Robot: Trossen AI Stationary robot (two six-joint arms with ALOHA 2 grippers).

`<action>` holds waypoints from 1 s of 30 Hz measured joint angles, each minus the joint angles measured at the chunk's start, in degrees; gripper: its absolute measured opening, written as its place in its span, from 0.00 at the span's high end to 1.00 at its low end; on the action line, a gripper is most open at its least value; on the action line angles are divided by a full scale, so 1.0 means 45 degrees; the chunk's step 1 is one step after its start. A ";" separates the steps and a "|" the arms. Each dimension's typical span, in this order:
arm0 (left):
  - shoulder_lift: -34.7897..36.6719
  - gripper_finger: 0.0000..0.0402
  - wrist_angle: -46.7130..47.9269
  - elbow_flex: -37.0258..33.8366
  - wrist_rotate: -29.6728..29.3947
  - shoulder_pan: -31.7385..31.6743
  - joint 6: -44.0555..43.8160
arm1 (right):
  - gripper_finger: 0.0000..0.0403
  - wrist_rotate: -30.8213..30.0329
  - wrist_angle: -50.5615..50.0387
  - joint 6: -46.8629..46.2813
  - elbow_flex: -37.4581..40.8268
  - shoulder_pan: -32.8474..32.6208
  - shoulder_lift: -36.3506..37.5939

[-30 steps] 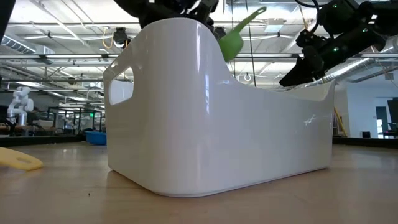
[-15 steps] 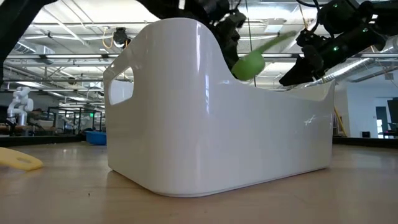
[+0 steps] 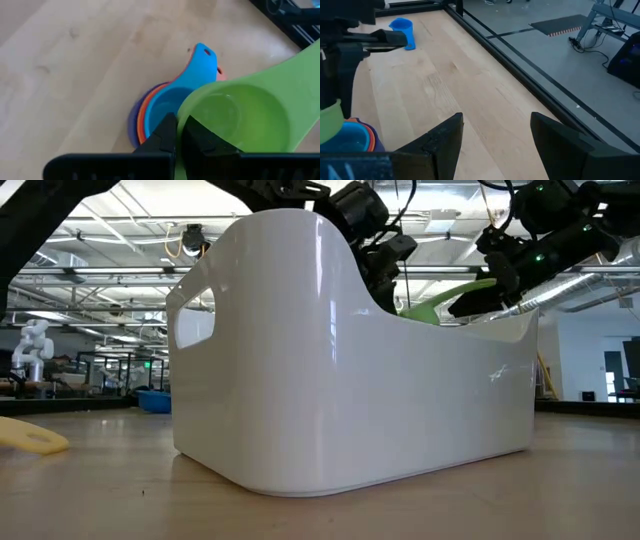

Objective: Nest measuring cups in basket
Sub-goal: Stack the green measuring cup on top of the light blue measuring cup

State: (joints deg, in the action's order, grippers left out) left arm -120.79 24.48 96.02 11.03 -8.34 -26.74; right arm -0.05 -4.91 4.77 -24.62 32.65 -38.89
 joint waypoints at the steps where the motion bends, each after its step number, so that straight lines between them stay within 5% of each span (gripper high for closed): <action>1: 0.0000 0.98 0.0009 0.0002 -0.0064 0.0002 0.0000 | 0.44 0.0005 0.0005 0.0001 0.0000 -0.0001 0.0000; 30: -0.0476 0.95 0.0588 0.0007 -0.0620 0.0228 0.0006 | 0.44 0.0014 0.0073 0.0089 -0.0005 0.0001 -0.0005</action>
State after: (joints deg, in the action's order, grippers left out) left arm -122.93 27.13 96.05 8.24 -7.31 -26.72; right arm 0.01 -4.58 5.17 -24.64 32.65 -38.92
